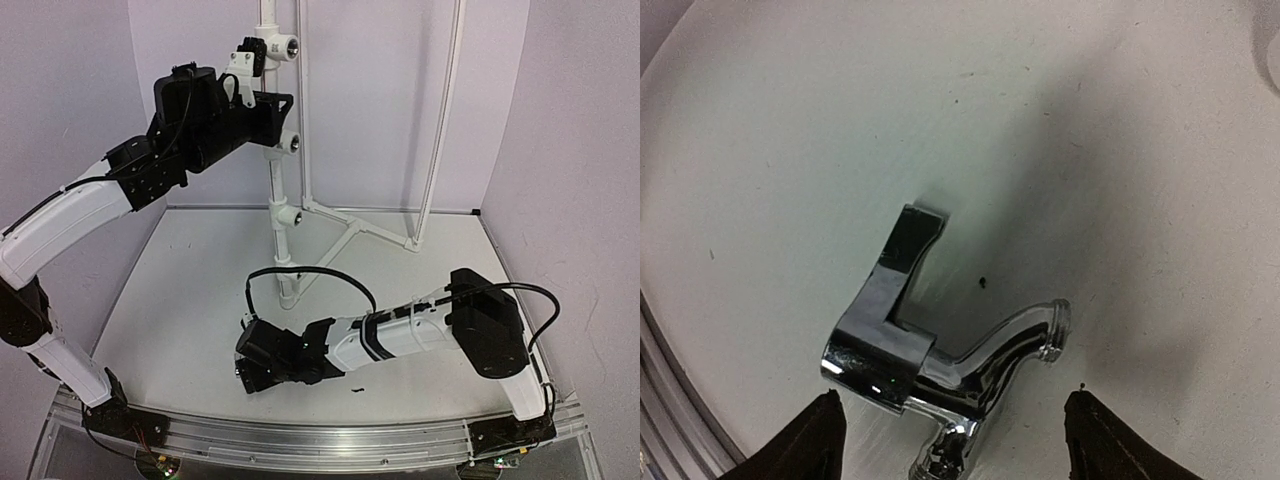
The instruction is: Install the water faucets
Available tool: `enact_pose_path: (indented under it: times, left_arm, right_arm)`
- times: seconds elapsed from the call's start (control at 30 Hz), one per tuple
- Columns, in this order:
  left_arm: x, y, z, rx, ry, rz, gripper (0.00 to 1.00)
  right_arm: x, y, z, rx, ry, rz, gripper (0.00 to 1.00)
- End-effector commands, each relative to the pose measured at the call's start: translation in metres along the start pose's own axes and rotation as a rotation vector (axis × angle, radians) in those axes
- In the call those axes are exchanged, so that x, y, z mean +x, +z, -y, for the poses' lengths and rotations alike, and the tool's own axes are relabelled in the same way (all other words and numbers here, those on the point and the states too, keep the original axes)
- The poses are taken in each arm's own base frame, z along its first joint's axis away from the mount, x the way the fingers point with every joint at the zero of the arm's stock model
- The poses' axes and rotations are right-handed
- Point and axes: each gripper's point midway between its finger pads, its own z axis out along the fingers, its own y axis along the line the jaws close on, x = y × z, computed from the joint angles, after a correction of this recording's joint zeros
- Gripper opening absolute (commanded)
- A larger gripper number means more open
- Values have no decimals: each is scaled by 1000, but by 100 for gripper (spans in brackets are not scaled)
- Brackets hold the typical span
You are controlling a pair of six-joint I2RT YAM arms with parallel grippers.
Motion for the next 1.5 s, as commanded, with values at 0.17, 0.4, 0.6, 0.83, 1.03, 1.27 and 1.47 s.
enact_pose_path:
  times: [0.17,0.4,0.6,0.83,1.03,1.27,1.47]
  left_arm:
    - [107,-12,17,50,-61,-402,0]
    - [110,-18,23,98,-39,-433,0]
    - [102,-25,31,140,-53,-446,0]
    - [103,-28,32,146,-62,-457,13]
    - [85,-33,31,158,-72,-423,55]
    - [64,-43,33,192,-87,-387,85]
    - [15,-102,10,204,-171,-278,100]
  right_arm:
    - [19,3,9,203,-147,-20,54]
    - [29,7,-3,211,-235,-24,37]
    - [1,-26,12,267,-170,115,6]
    - [-7,-72,18,153,-156,215,0]
    - [-7,-113,31,53,-92,300,0]
    - [-26,-144,44,68,-55,394,0]
    - [-49,-186,50,66,-35,497,0]
